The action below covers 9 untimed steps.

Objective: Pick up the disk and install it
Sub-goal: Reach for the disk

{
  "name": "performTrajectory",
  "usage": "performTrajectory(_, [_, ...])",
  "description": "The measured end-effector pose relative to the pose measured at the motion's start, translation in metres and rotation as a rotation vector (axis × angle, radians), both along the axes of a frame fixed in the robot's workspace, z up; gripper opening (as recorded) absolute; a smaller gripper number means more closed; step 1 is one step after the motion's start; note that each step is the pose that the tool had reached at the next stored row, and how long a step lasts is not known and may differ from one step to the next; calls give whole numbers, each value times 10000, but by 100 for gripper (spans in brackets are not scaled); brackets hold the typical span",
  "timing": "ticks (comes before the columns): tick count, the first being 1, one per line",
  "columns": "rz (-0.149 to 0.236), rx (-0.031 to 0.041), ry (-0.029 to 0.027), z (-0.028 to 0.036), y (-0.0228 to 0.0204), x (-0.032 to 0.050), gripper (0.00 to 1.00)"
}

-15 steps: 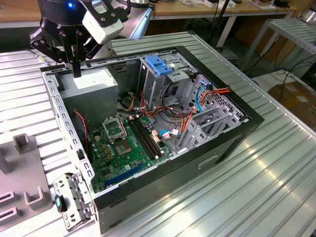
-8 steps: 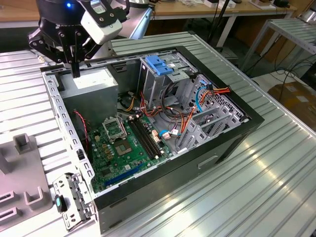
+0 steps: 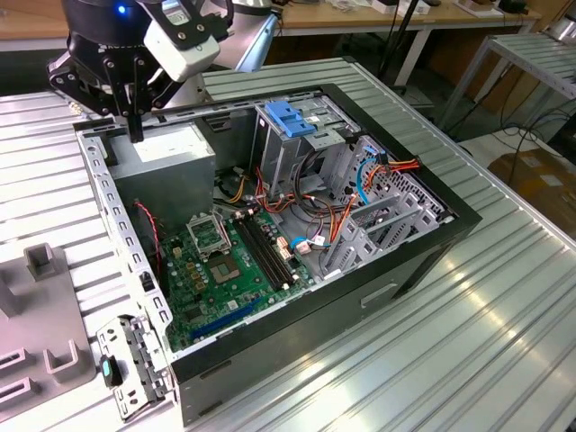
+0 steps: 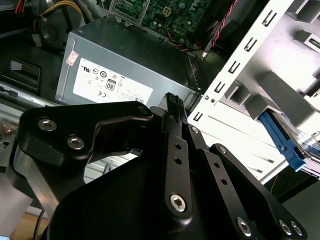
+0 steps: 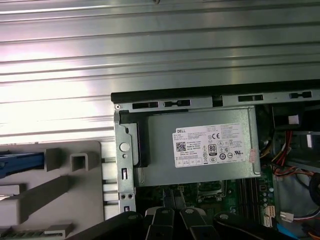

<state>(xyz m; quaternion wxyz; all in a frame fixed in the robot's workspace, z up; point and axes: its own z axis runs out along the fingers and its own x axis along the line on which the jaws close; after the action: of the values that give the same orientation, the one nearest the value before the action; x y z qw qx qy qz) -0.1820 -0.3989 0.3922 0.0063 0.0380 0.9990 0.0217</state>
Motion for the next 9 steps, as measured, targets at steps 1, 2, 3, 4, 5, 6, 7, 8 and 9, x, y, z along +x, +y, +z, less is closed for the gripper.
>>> performTrajectory(1, [0, 0, 2, 0, 0, -3, 11])
performTrajectory(2, [0, 0, 3, 0, 0, -8, 11])
performTrajectory(3, [-1, 0, 4, 0, 0, -11, 11])
performTrajectory(4, [0, 0, 6, -1, 0, -14, 11])
performTrajectory(5, [0, 0, 7, -1, 0, -17, 11])
performTrajectory(6, [0, 0, 9, -1, 0, -20, 11])
performTrajectory(7, [0, 0, 11, -1, 0, -23, 11])
performTrajectory(8, [0, 0, 13, -1, 0, -28, 11])
performTrajectory(9, [0, 0, 15, -1, 0, -34, 11])
